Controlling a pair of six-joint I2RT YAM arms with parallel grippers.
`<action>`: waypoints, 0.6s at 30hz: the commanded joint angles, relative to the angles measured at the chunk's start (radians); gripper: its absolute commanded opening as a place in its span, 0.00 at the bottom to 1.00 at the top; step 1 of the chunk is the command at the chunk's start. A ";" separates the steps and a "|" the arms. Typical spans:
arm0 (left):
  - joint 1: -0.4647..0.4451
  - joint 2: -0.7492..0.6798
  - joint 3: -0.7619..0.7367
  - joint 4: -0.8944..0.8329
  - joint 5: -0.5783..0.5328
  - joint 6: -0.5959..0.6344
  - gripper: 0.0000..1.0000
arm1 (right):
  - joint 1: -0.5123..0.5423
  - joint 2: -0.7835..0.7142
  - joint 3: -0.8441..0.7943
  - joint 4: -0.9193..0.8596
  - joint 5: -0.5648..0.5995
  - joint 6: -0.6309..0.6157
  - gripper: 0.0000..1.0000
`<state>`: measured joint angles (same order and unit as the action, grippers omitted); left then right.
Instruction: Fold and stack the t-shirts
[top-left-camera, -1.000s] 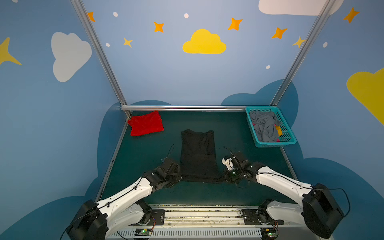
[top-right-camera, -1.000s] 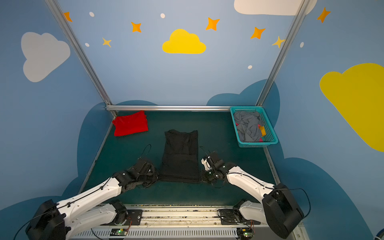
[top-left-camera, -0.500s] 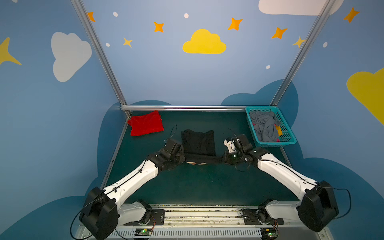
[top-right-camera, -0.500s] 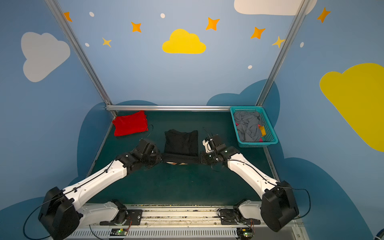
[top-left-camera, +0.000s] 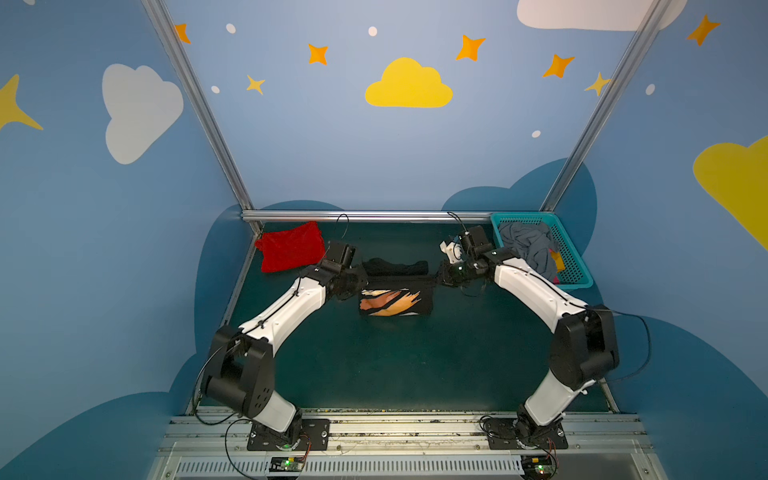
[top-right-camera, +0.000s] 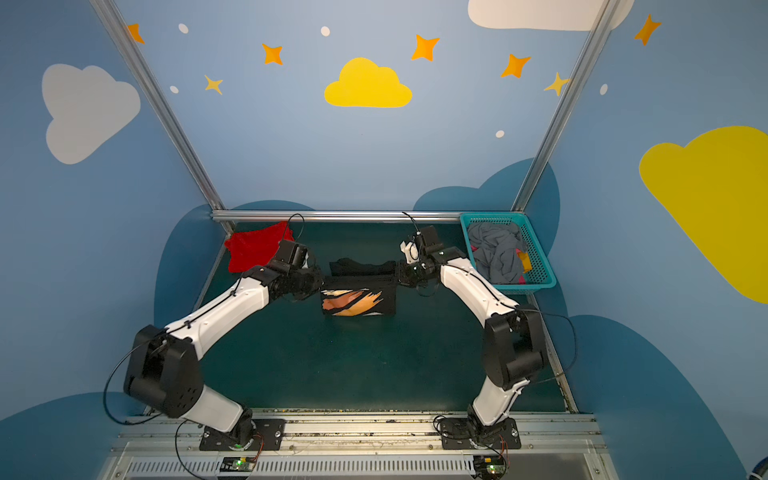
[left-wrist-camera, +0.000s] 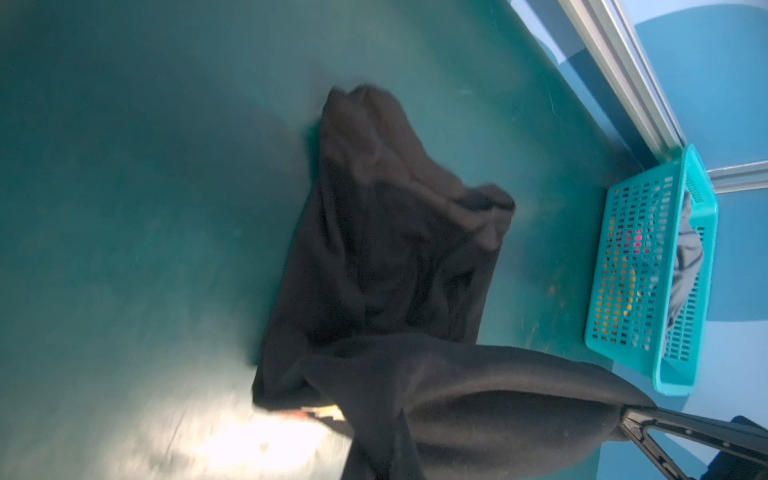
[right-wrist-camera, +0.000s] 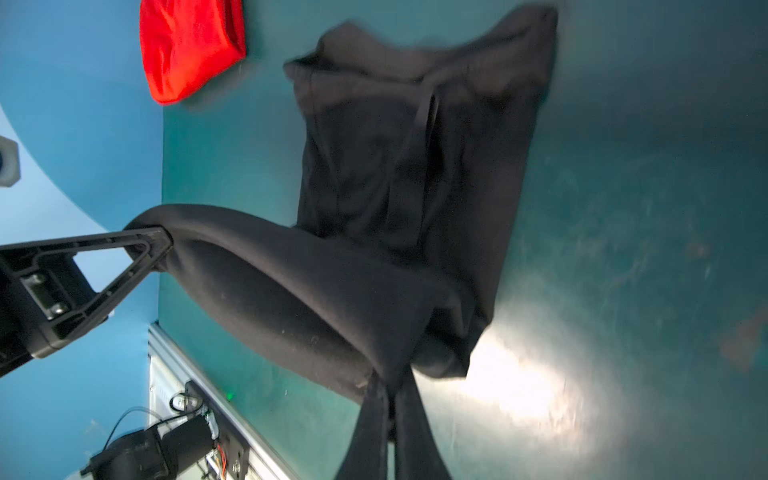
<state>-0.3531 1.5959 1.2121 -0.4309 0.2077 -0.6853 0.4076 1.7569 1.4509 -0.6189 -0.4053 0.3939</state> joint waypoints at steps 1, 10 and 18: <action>0.030 0.084 0.084 -0.022 0.046 0.070 0.05 | -0.026 0.077 0.092 -0.056 -0.022 -0.038 0.00; 0.095 0.317 0.289 -0.022 0.116 0.112 0.07 | -0.074 0.335 0.351 -0.122 -0.081 -0.060 0.00; 0.130 0.483 0.421 0.030 0.193 0.115 0.13 | -0.111 0.522 0.549 -0.174 -0.124 -0.058 0.00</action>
<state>-0.2379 2.0403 1.5867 -0.4225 0.3695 -0.5911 0.3145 2.2459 1.9465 -0.7467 -0.5064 0.3492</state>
